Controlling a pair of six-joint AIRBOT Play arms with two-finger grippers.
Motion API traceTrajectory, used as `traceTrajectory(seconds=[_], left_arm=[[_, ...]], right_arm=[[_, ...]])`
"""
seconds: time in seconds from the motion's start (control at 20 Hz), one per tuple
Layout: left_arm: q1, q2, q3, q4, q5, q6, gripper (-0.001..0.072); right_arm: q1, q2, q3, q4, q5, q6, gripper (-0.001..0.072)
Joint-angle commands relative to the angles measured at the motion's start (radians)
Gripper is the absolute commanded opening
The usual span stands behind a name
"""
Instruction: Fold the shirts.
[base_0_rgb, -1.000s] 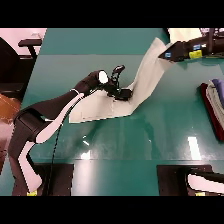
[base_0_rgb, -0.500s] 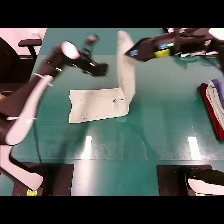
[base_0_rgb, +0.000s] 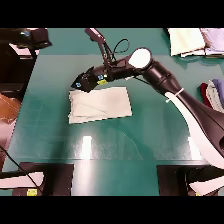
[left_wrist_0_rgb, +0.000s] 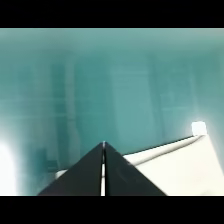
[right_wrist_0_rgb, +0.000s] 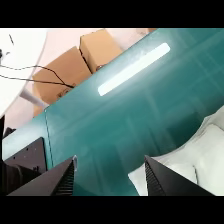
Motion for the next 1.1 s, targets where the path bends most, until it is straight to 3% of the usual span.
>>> traceTrajectory(seconds=[0.0,0.25,0.35,0.5,0.7,0.9,0.95,1.05], left_arm=[[0.026,0.028,0.002,0.007,-0.051,0.016,0.0024],[0.026,0.028,0.002,0.003,-0.057,0.016,0.0024],[0.026,0.028,0.002,0.002,-0.054,0.015,0.0024],[0.026,0.028,0.002,-0.001,-0.043,0.015,0.0024],[0.026,0.028,0.002,-0.005,-0.043,0.016,0.0024],[0.026,0.028,0.002,-0.009,-0.041,0.015,0.0024],[0.026,0.028,0.001,-0.021,-0.041,0.016,0.0024],[0.023,0.028,0.001,-0.035,-0.041,0.016,0.0024]], right_arm=[[-0.109,0.014,-0.041,-0.087,0.090,0.079,0.0481],[-0.417,0.140,-0.401,-0.216,0.145,0.184,0.0493],[-0.521,0.144,-0.515,-0.195,0.150,0.185,0.0673],[-0.596,0.090,-0.604,-0.093,0.159,0.184,0.0671],[-0.537,-0.030,-0.583,0.009,0.158,0.173,0.0669],[-0.396,-0.158,-0.434,0.031,0.175,0.173,0.0637],[-0.362,-0.182,-0.395,0.031,0.174,0.173,0.0587],[-0.301,-0.227,-0.317,0.029,0.166,0.173,0.0401]])
